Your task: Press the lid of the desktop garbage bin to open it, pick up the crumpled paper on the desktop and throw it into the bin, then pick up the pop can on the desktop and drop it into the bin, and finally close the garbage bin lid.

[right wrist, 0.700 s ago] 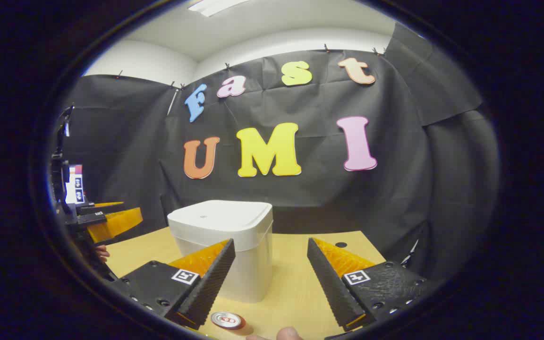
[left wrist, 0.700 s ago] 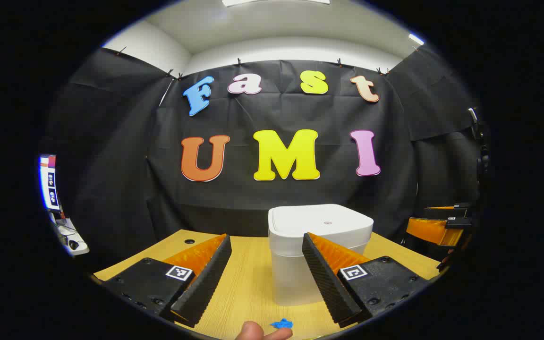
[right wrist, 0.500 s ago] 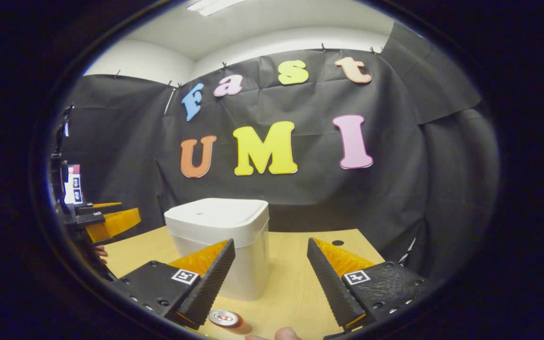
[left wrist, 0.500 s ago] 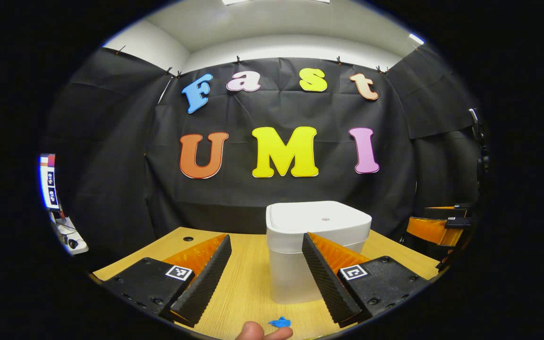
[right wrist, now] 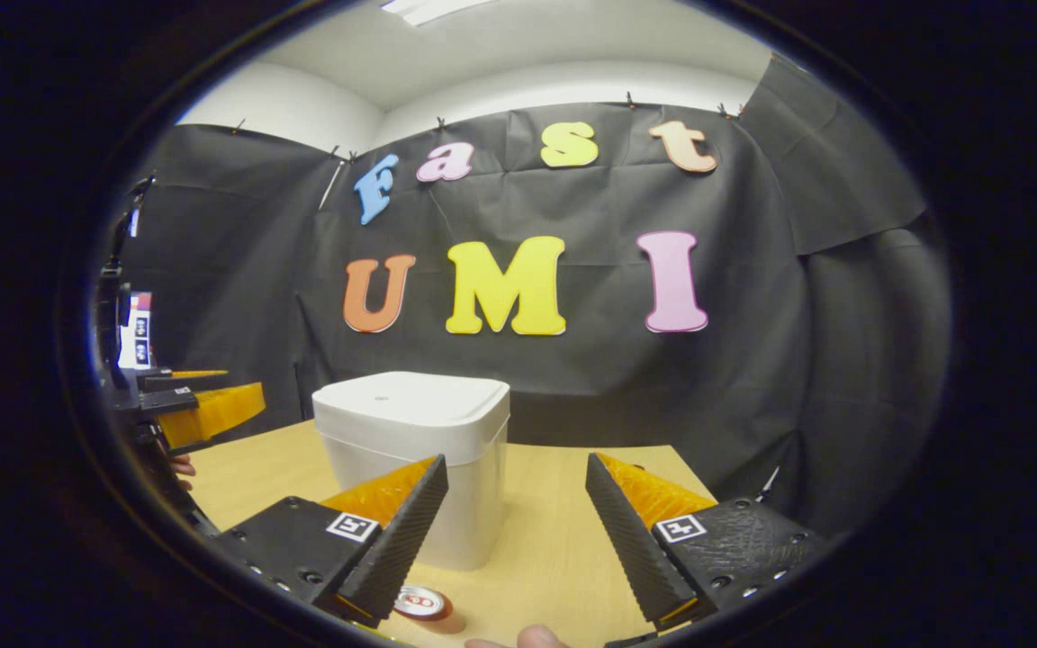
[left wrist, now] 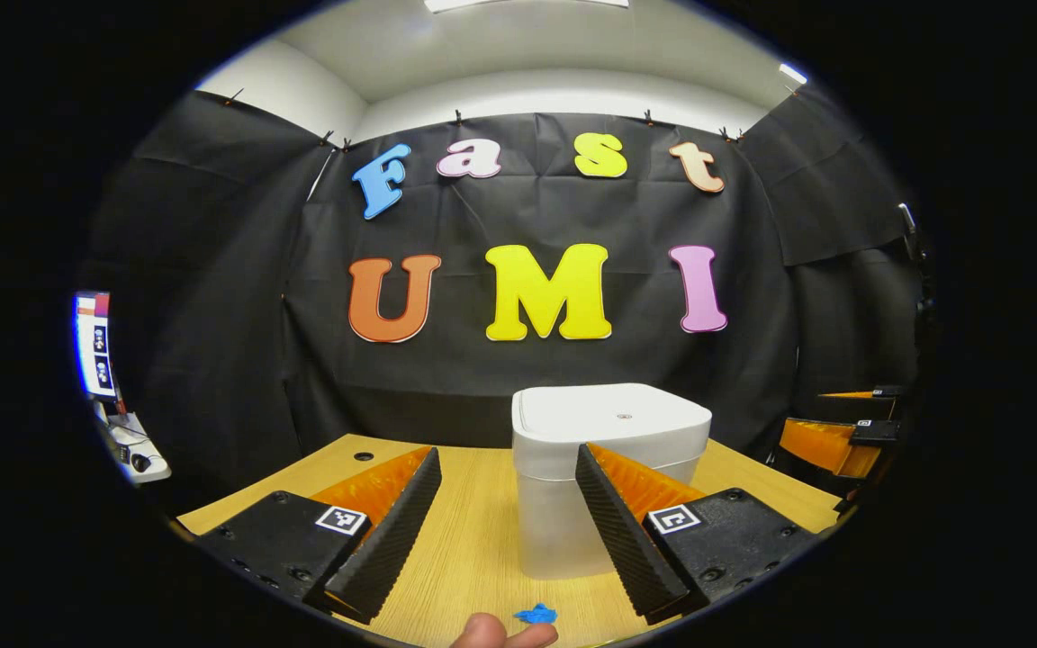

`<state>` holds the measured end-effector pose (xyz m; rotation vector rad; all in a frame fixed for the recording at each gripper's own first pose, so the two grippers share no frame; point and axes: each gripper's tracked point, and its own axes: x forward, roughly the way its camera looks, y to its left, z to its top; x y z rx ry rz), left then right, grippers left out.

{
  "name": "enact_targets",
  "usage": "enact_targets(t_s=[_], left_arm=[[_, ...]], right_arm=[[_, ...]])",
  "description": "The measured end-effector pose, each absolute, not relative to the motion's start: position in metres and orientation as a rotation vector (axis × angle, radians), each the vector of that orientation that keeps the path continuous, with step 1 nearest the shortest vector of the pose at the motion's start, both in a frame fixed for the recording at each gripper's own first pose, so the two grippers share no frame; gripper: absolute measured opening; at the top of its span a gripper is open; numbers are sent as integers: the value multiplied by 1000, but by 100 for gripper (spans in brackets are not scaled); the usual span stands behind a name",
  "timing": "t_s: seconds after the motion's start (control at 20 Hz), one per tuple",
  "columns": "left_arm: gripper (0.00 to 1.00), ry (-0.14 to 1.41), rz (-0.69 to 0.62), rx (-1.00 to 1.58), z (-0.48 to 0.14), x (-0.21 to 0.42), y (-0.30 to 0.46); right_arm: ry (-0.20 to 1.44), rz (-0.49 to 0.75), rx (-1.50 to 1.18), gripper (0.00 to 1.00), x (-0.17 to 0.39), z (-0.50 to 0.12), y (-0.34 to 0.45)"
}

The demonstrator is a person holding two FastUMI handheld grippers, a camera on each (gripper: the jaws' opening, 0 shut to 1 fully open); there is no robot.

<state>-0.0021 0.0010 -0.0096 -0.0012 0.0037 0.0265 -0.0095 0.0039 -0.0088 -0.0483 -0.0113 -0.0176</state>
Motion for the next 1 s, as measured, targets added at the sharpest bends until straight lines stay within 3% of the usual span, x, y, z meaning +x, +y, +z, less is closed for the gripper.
enact_targets(t_s=[0.45, 1.0], left_arm=[[97, 16, 4, -2, -15, -2, -8], [97, 24, 19, -16, -25, -4, 0]], right_arm=[[-30, -9, -60, 97, -5, -1, 9], [-61, 44, -74, 95, 38, 22, 30]])
